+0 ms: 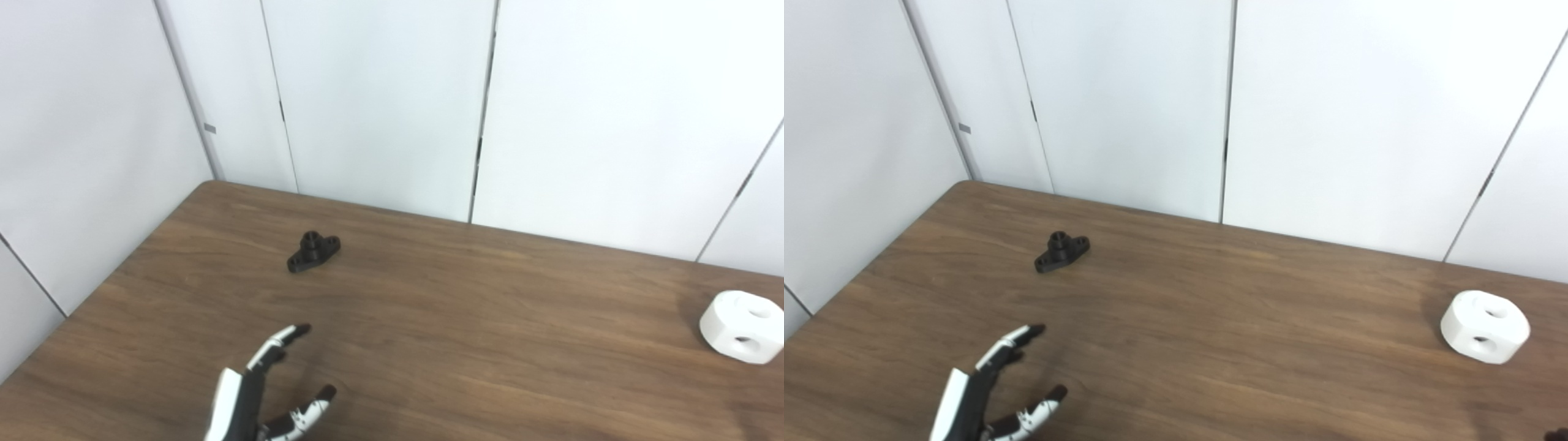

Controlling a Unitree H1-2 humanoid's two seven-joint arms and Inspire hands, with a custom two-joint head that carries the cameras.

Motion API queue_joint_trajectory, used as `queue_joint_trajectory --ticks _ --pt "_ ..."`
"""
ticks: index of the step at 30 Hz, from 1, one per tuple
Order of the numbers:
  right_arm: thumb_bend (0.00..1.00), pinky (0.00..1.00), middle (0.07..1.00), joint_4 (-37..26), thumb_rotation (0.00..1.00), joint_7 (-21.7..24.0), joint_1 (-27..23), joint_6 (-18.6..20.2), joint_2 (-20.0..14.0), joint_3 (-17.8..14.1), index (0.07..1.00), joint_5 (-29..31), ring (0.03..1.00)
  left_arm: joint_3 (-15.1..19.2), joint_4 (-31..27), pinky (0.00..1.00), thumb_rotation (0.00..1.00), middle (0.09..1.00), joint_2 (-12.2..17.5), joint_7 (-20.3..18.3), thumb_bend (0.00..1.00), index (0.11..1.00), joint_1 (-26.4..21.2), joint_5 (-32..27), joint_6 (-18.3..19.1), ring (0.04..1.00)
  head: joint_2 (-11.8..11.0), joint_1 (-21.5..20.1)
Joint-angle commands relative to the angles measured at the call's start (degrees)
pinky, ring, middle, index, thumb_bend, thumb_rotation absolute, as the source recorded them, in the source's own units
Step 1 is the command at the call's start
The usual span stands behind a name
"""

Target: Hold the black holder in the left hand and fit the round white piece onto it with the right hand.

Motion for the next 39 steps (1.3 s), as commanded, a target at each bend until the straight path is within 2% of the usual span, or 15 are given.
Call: queue_joint_trajectory --ticks 1,6,10,14,17,20,26,32,39 --pt "0.61 1.0 0.983 3.88 1.0 0.27 1.07 0.09 -0.27 -0.09 0.956 0.0 1.0 0.82 -2.77 0.85 0.03 0.854 -3.23 0.61 0.73 0.807 -4.45 3.77 2.21 0.871 0.21 0.19" --pt "0.6 1.0 0.982 3.37 0.99 0.03 1.11 0.63 -0.42 -0.18 0.957 0.12 1.0 1.54 -3.91 0.92 0.17 0.885 -0.89 -1.33 0.73 0.817 -7.83 11.08 8.76 0.917 0.6 0.46" --pt "0.57 1.0 0.969 3.32 1.0 0.02 1.22 0.7 -0.5 -0.3 0.945 0.17 1.0 2.48 -2.31 0.99 0.23 0.904 0.7 -1.85 0.75 0.808 -11.18 14.82 11.33 0.946 0.7 0.5" --pt "0.58 1.0 0.958 2.87 1.0 -0.2 1.41 1.05 -0.45 -0.3 0.924 -0.11 1.0 3.21 -0.32 1.0 0.32 0.938 2.25 -3.82 0.76 0.788 -14.38 18.75 15.43 0.988 1.1 0.93" --pt "0.59 1.0 0.95 2.71 1.0 -0.43 1.42 1.05 -0.26 -0.22 0.913 -0.63 0.999 3.94 1.93 1.0 0.34 0.954 3.32 -4.23 0.78 0.78 -16.82 20.84 16.75 0.999 1.22 1.15" --pt "0.6 1.0 0.954 2.73 1.0 -0.31 1.33 1.13 -0.2 -0.06 0.913 -0.54 1.0 4.74 4.69 1.0 0.34 0.959 4.32 -3.79 0.8 0.767 -19.19 21.91 16.94 1.0 1.3 1.1" --pt "0.6 1.0 0.972 2.62 1.0 -0.17 1.02 1.39 0.16 0.64 0.937 -0.83 1.0 5.07 13.21 1.0 0.41 0.944 8.32 -2.32 0.83 0.75 -24.1 24.86 17.07 0.996 1.21 0.8" --pt "0.62 1.0 0.975 2.29 1.0 -0.37 1.01 2.21 0.54 1.25 0.946 -1.15 1.0 5.77 20.31 1.0 0.38 0.938 10.33 -1.34 0.83 0.742 -28.25 23.76 17.69 0.998 1.03 0.38" --pt "0.58 1.0 0.974 3.03 1.0 -0.42 0.81 1.32 0.89 1.39 0.947 -1.63 1.0 5.95 29.59 1.0 0.37 0.924 12.26 1.19 0.84 0.74 -32.85 21.48 16.6 0.976 0.89 -0.12"
